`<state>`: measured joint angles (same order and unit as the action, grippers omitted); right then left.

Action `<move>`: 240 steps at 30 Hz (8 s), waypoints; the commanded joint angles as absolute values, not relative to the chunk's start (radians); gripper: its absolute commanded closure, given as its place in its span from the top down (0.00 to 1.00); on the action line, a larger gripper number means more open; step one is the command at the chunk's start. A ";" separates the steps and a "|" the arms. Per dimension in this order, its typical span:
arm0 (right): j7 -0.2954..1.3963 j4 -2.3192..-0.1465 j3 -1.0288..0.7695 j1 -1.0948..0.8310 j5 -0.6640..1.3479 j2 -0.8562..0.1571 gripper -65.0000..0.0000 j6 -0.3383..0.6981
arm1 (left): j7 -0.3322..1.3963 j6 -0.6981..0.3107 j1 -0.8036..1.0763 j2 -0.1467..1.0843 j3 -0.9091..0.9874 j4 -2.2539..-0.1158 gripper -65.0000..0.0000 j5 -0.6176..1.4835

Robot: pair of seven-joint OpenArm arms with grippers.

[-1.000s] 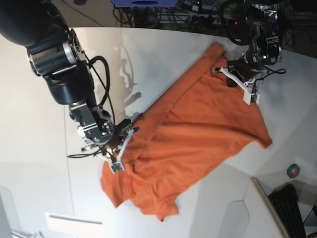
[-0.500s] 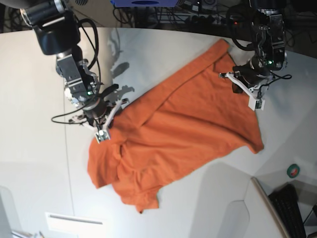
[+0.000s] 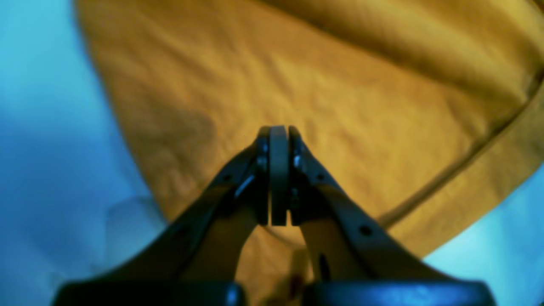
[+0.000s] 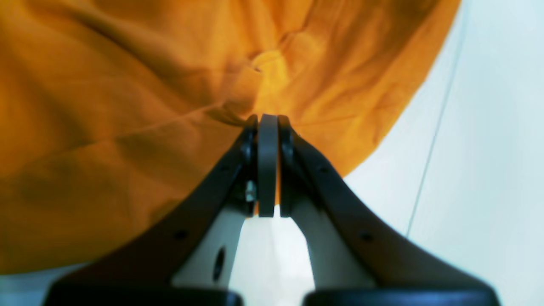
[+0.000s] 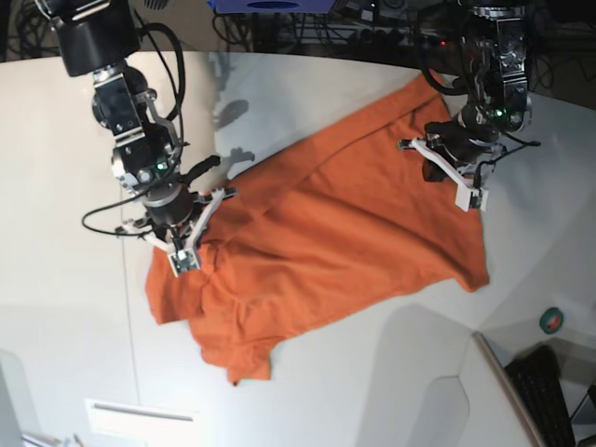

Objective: Layout the t-shirt on the table in an organized manner, then fold the t-shirt properly

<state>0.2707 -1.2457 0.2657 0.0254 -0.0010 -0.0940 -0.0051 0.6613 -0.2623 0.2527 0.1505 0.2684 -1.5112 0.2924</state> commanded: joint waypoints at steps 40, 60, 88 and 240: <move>0.246 -1.274 0.260 -0.125 -0.004 -0.117 0.00 -0.012 | 0.636 -0.259 -0.041 0.286 0.275 -1.150 0.00 0.288; 0.242 -1.589 0.061 -0.220 -0.001 -0.131 0.00 -0.007 | 0.562 -0.262 0.282 0.251 0.280 -1.613 0.00 0.300; -0.213 -1.604 -0.119 -0.558 0.001 -0.127 0.00 -0.005 | 0.271 -0.262 0.415 0.234 0.022 -1.650 0.00 0.297; -0.209 -1.534 -0.111 -0.513 0.002 -0.099 0.00 -0.005 | -0.128 -0.263 0.570 0.272 0.038 -1.461 0.00 0.298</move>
